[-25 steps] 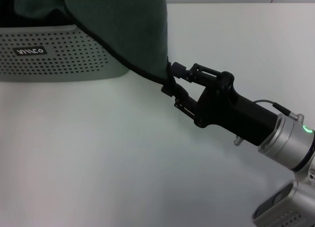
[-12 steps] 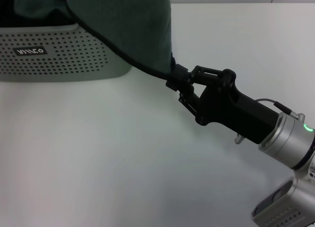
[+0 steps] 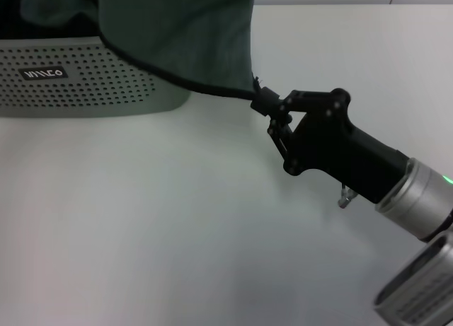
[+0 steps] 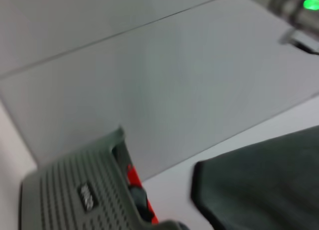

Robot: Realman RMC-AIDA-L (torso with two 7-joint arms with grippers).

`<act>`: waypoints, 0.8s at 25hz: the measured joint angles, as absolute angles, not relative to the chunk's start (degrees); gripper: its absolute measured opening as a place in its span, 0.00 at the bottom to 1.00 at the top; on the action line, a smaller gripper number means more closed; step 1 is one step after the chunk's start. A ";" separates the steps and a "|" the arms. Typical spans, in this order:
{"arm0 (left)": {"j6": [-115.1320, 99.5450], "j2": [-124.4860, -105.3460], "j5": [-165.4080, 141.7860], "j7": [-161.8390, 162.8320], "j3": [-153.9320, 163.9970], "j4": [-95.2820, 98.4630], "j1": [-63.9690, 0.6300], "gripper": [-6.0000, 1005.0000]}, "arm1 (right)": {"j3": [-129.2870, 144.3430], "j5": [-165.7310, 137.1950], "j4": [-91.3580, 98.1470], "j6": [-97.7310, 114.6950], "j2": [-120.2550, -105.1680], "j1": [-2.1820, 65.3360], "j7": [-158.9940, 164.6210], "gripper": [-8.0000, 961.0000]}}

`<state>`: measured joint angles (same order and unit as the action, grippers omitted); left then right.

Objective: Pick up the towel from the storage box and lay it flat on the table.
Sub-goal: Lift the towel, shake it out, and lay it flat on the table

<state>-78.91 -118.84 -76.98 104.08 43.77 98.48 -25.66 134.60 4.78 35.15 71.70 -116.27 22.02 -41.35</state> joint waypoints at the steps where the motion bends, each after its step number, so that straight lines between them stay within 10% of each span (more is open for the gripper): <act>1: -79.03 -118.86 -78.05 103.83 44.13 98.53 -24.83 0.03 | 134.42 4.78 35.13 72.35 -116.28 21.83 -38.39 0.03; 8: -79.18 -119.67 -86.04 99.59 48.92 98.02 -18.47 0.03 | 130.55 5.02 29.03 85.65 -115.58 21.99 -8.78 0.02; 20: -90.19 -119.79 -91.80 89.20 60.56 85.91 -9.89 0.03 | 115.70 -4.48 26.99 101.16 -105.66 25.11 37.51 0.03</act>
